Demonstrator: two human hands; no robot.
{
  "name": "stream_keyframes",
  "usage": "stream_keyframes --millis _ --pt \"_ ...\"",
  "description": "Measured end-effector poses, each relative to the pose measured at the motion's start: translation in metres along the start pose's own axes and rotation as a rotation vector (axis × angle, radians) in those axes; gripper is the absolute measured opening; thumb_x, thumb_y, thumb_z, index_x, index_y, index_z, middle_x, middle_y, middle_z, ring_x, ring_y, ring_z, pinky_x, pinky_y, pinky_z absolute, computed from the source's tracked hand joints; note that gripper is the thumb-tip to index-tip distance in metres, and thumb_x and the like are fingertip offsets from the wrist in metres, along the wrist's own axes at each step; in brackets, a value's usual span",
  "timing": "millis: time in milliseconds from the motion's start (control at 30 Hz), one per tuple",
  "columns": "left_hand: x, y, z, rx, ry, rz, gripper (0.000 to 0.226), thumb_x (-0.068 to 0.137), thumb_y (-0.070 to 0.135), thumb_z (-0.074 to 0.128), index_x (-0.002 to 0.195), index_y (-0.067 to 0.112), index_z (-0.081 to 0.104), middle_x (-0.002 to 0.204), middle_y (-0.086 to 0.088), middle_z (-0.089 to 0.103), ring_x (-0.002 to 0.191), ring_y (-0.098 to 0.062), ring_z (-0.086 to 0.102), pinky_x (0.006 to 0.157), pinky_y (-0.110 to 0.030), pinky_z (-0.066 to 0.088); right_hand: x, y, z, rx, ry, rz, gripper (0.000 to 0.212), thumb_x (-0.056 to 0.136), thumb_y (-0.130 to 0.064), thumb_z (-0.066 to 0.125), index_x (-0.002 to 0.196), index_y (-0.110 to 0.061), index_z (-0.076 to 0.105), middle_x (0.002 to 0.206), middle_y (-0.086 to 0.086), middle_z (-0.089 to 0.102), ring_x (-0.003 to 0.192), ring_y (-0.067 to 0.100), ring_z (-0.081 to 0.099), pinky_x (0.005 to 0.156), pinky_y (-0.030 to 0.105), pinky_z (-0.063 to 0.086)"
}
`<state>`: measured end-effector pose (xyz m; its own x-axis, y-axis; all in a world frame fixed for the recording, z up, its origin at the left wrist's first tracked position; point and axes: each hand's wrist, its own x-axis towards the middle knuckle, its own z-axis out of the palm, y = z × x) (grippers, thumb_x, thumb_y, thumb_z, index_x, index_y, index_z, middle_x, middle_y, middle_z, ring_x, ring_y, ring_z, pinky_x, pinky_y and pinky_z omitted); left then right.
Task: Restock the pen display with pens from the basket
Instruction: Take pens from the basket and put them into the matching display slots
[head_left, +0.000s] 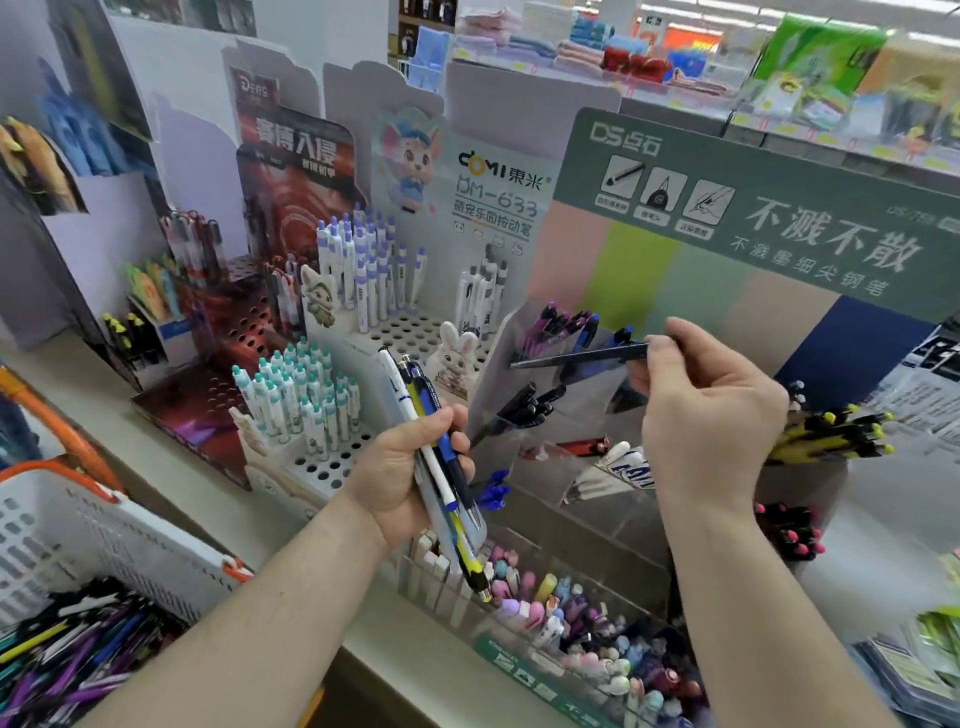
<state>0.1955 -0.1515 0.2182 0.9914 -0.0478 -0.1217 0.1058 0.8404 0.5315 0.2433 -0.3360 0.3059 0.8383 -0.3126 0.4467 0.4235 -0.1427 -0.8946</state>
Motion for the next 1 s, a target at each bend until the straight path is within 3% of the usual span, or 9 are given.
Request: stream_keyframes --millis 133,200,400,533,600,667,767,867,1000 --pt "-0.006 -0.001 0.001 0.206 0.121 -0.02 0.005 0.069 0.009 0.075 0.065 0.011 0.075 0.061 -0.003 0.057 0.055 -0.011 0.059 0.053 -0.024 0.054 -0.001 0.011 0.029 -0.313 -0.173 -0.152 0.019 0.092 -0.017 0.068 0.107 -0.015 0.078 0.078 -0.009 0.074 0.069 0.007 0.065 0.077 0.022 0.055" --pt "-0.008 -0.001 0.001 0.26 0.127 0.009 0.012 0.074 0.006 0.071 0.064 0.012 0.076 0.065 -0.003 0.059 0.057 -0.012 0.061 0.054 -0.025 0.054 -0.004 0.017 0.042 -0.435 -0.277 -0.162 0.019 0.092 -0.019 0.067 0.107 -0.016 0.078 0.089 -0.002 0.077 0.078 0.01 0.067 0.081 0.023 0.054" --pt "-0.01 -0.001 0.003 0.426 0.147 0.051 0.009 0.067 0.008 0.079 0.062 0.015 0.075 0.073 -0.004 0.064 0.062 -0.013 0.062 0.06 -0.029 0.052 -0.005 0.029 0.071 -0.852 -0.594 -0.094 0.026 0.089 -0.027 0.059 0.107 -0.031 0.077 0.103 -0.008 0.076 0.097 0.021 0.068 0.083 0.037 0.057" --pt "-0.013 -0.004 0.007 0.517 0.142 0.048 0.014 0.067 0.008 0.081 0.074 0.008 0.069 0.075 -0.009 0.061 0.061 -0.015 0.06 0.058 -0.028 0.051 -0.004 0.03 0.074 -0.939 -0.618 -0.126 0.026 0.089 -0.029 0.06 0.109 -0.031 0.075 0.103 -0.004 0.076 0.102 0.026 0.063 0.09 0.044 0.053" --pt "-0.013 -0.004 0.007 0.537 0.125 0.042 0.016 0.07 0.006 0.081 0.077 0.007 0.065 0.077 -0.014 0.059 0.059 -0.017 0.059 0.056 -0.027 0.051 -0.005 0.025 0.067 -0.838 -0.55 -0.172 0.023 0.09 -0.032 0.063 0.109 -0.027 0.076 0.098 -0.007 0.075 0.103 0.023 0.062 0.091 0.04 0.051" --pt "-0.013 -0.004 0.007 0.559 0.09 0.024 0.012 0.067 0.008 0.079 0.072 0.01 0.068 0.076 -0.015 0.059 0.058 -0.018 0.058 0.055 -0.027 0.051 -0.012 0.014 0.056 -0.57 -0.548 -0.069 0.016 0.089 -0.034 0.067 0.098 -0.024 0.077 0.086 -0.012 0.073 0.089 0.011 0.065 0.079 0.029 0.052" --pt "-0.012 -0.006 0.01 0.579 -0.005 -0.007 0.012 0.068 0.009 0.075 0.079 0.008 0.07 0.074 -0.012 0.059 0.06 -0.018 0.057 0.058 -0.028 0.05 -0.026 0.006 0.042 -0.389 -0.757 0.128 0.014 0.086 -0.039 0.073 0.089 -0.025 0.075 0.077 -0.013 0.072 0.073 0.0 0.066 0.063 0.019 0.048" --pt "-0.011 -0.01 0.017 0.579 -0.024 -0.023 0.015 0.072 0.006 0.074 0.084 0.005 0.066 0.068 -0.008 0.06 0.056 -0.015 0.056 0.054 -0.025 0.05 -0.033 0.009 0.033 -0.348 -0.81 0.209 0.007 0.089 -0.029 0.073 0.087 -0.023 0.069 0.075 -0.006 0.072 0.062 0.006 0.066 0.057 0.022 0.053" --pt "-0.008 -0.017 0.027 0.565 -0.048 -0.035 0.017 0.078 0.015 0.065 0.089 0.003 0.063 0.067 -0.005 0.063 0.058 -0.014 0.059 0.056 -0.024 0.052 -0.033 0.011 0.021 -0.305 -0.702 0.22 0.008 0.093 -0.02 0.067 0.084 -0.019 0.067 0.067 -0.005 0.068 0.052 0.009 0.063 0.054 0.026 0.052"
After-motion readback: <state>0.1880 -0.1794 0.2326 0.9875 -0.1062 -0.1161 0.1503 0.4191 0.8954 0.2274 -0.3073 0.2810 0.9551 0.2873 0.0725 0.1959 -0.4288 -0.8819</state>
